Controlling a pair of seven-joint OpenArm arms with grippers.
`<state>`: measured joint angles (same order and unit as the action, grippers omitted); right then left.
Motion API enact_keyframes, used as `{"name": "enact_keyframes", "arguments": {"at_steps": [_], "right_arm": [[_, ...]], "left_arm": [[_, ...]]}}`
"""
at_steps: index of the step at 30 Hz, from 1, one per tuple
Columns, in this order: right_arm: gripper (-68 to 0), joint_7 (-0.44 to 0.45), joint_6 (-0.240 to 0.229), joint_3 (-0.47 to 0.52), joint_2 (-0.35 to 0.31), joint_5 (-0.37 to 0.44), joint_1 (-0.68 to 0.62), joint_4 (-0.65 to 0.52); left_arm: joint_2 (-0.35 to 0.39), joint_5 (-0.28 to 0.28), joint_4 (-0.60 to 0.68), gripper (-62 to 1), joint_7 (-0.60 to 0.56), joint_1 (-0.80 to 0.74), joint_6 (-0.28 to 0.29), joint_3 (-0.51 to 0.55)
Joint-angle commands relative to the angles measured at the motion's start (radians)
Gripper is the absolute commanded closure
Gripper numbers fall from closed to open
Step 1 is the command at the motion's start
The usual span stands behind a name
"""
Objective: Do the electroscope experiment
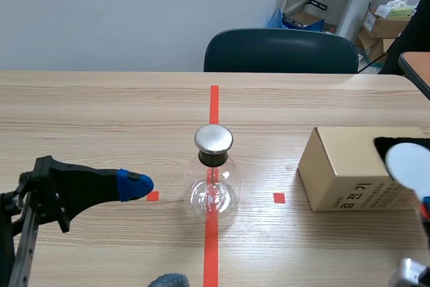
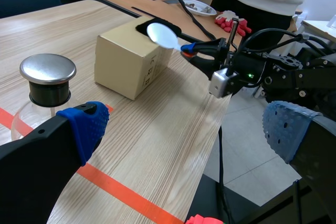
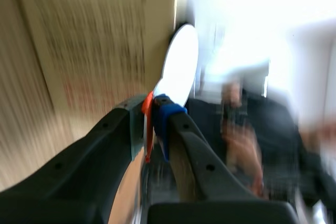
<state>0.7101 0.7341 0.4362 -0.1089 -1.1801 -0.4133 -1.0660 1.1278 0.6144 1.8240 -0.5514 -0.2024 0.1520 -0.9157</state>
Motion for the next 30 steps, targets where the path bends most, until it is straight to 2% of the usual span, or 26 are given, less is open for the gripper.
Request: {"name": "enact_keyframes", "arguments": {"at_steps": [1,3,6,8,10,13,14,16,20,22,26,27,28,30], "right_arm": [[-1.0,-0.091,0.019,0.008,-0.010,0.008,0.000,-0.014],[-1.0,-0.092,0.007,0.008,-0.015,0.000,0.000,-0.014],[-1.0,0.098,0.010,0.007,-0.018,-0.006,0.005,-0.015],[-1.0,0.179,0.010,0.007,-0.016,-0.006,0.010,-0.015],[-1.0,0.142,0.022,0.007,-0.013,0.000,0.011,-0.015],[-1.0,-0.077,0.023,0.007,-0.008,-0.002,0.011,-0.014],[-1.0,-0.118,0.018,0.007,-0.008,-0.010,0.011,-0.014],[-1.0,-0.091,0.016,0.006,-0.011,-0.027,0.011,-0.014],[-1.0,0.121,0.041,-0.016,-0.016,-0.016,0.012,-0.014],[-1.0,0.111,0.049,-0.024,-0.015,0.007,0.012,-0.014],[-1.0,-0.176,0.049,-0.026,-0.004,-0.001,0.011,-0.014],[-1.0,-0.188,0.049,-0.026,-0.005,-0.009,0.011,-0.014],[-1.0,-0.155,0.049,-0.026,-0.008,-0.012,0.011,-0.014],[-1.0,-0.011,0.049,-0.026,-0.014,-0.013,0.011,-0.014]], "left_arm": [[-0.015,0.003,0.016,-62.3,-0.017,-0.003,0.019,0.002],[-0.016,0.003,0.016,-62.3,-0.017,-0.003,0.023,0.002],[-0.016,0.003,0.016,-62.3,-0.017,-0.003,0.023,0.002],[-0.016,0.003,0.016,-62.3,-0.018,-0.003,0.023,0.002],[-0.016,0.003,0.016,-62.3,-0.017,-0.003,0.024,0.002],[-0.016,0.003,0.016,-62.3,-0.018,-0.003,0.026,0.002],[-0.016,0.002,0.016,-62.3,-0.017,-0.003,0.026,0.002],[-0.016,-0.006,0.016,-62.3,-0.017,-0.002,0.026,0.002],[-0.016,-0.029,0.016,-62.3,-0.017,-0.002,0.025,0.002],[-0.016,-0.049,0.016,-62.3,-0.017,-0.002,0.018,0.002],[-0.016,-0.069,0.016,-62.3,-0.017,-0.002,-0.005,0.002],[-0.016,-0.080,0.016,-62.3,-0.017,-0.002,-0.011,0.002],[-0.016,-0.092,0.016,-62.3,-0.017,-0.002,-0.015,0.002],[-0.016,-0.107,0.016,-62.3,-0.017,-0.002,-0.032,0.002]]}}
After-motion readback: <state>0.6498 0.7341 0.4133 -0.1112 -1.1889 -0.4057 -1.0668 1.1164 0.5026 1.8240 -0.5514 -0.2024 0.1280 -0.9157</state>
